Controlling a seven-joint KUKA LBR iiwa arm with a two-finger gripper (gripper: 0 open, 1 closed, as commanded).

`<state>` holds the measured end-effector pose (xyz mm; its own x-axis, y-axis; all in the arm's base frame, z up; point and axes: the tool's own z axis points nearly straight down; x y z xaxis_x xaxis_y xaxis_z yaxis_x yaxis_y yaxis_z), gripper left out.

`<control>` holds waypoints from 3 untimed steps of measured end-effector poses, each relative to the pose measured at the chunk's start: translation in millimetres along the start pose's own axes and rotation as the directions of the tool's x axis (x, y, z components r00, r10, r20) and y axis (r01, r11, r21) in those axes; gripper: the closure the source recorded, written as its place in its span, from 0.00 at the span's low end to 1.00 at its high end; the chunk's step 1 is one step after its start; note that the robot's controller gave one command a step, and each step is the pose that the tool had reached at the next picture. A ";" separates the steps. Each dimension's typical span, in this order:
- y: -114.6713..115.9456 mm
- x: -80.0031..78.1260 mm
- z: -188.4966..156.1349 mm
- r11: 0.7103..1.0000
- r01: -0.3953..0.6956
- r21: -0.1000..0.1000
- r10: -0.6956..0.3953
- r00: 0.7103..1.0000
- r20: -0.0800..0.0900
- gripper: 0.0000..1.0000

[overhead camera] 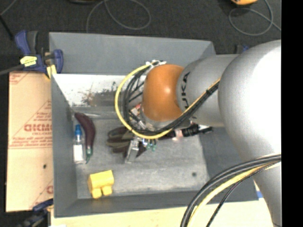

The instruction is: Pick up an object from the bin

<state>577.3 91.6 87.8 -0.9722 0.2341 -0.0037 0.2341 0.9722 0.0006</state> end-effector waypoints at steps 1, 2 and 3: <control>-12.4 1.0 12.4 0.871 -0.491 -0.007 0.491 0.871 -0.004 1.00; -12.4 1.0 12.4 0.872 -0.490 -0.007 0.490 0.872 -0.003 1.00; -13.0 2.1 8.5 0.872 -0.490 -0.006 0.490 0.872 -0.002 1.00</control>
Offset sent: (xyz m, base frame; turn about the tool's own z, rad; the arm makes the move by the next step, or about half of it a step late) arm 0.0000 0.0000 0.0000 0.0000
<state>572.3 79.5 79.3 -0.7327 0.6806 -0.0005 0.6806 0.7326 0.0085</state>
